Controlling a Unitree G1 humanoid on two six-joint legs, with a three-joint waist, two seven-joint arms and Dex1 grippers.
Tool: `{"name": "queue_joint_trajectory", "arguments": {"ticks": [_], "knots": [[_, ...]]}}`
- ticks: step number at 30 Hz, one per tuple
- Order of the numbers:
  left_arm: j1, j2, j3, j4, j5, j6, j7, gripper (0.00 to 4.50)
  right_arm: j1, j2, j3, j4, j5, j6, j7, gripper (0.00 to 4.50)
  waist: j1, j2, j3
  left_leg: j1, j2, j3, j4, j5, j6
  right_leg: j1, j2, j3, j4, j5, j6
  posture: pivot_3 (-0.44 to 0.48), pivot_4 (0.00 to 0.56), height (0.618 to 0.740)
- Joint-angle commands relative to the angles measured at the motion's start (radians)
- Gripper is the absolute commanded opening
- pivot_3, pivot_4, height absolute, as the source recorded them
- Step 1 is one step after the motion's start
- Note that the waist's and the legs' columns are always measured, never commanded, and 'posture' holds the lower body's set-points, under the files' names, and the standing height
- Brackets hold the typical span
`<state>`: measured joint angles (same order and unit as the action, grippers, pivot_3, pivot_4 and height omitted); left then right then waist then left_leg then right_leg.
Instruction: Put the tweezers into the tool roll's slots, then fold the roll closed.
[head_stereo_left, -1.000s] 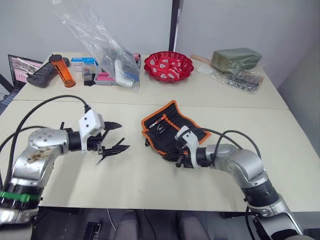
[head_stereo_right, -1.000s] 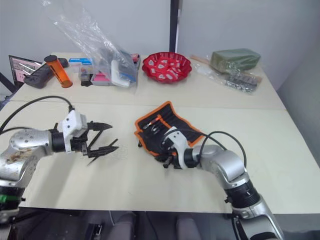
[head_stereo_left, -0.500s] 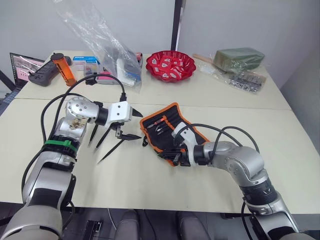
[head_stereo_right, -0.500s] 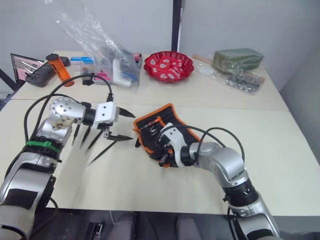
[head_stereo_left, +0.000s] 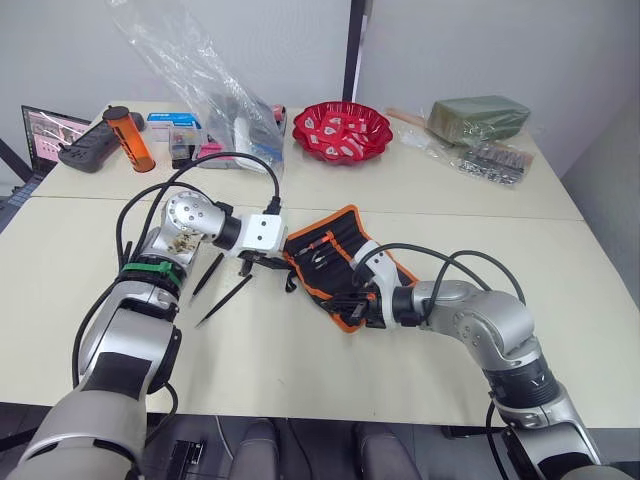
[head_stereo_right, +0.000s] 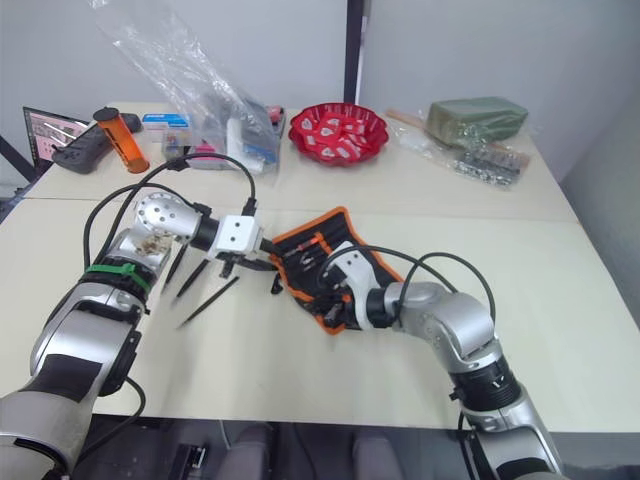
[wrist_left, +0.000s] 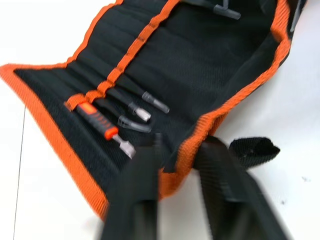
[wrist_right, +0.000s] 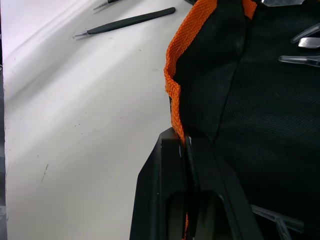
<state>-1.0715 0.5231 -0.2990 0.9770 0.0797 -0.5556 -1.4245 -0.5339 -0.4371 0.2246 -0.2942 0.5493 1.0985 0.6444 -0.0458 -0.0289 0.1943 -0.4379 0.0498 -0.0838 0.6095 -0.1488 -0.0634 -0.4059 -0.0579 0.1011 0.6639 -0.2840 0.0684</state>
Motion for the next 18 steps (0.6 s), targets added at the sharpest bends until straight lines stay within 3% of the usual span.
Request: {"name": "queue_joint_trajectory", "arguments": {"ticks": [1,4,11,18], "knots": [[0.0,0.017,0.013,-0.02,0.001,-0.03,-0.003,0.03,-0.014,-0.007,-0.021,-0.01,0.002,-0.012,0.004,0.0,0.0,0.0,0.0,0.0,0.0,0.0,0.0,0.0,0.0,0.0,0.0,0.0,0.0,0.0,0.0,0.0,0.15,0.74],[0.032,0.015,0.035,-0.079,-0.052,-0.013,-0.042,0.03,-0.005,-0.008,-0.024,-0.019,0.01,-0.009,0.007,0.0,0.0,0.0,0.0,0.0,0.0,0.0,0.0,0.0,0.0,0.0,0.0,0.0,0.0,0.0,-0.001,0.0,0.15,0.74],[0.117,0.081,0.014,-0.206,-0.042,-0.029,-0.09,0.03,0.039,-0.03,0.011,-0.05,-0.008,-0.047,0.023,0.0,-0.001,0.0,0.0,0.0,0.0,-0.001,0.0,0.0,0.0,0.0,0.0,0.0,0.001,0.002,-0.003,0.0,0.15,0.74],[0.229,0.11,-0.017,-0.333,0.011,-0.042,-0.034,0.03,0.123,-0.028,0.04,-0.113,0.0,-0.033,0.011,0.0,0.0,0.0,0.0,0.0,0.0,-0.001,0.001,0.0,0.0,0.001,0.0,0.0,0.001,0.002,-0.003,0.0,0.15,0.74]]}}
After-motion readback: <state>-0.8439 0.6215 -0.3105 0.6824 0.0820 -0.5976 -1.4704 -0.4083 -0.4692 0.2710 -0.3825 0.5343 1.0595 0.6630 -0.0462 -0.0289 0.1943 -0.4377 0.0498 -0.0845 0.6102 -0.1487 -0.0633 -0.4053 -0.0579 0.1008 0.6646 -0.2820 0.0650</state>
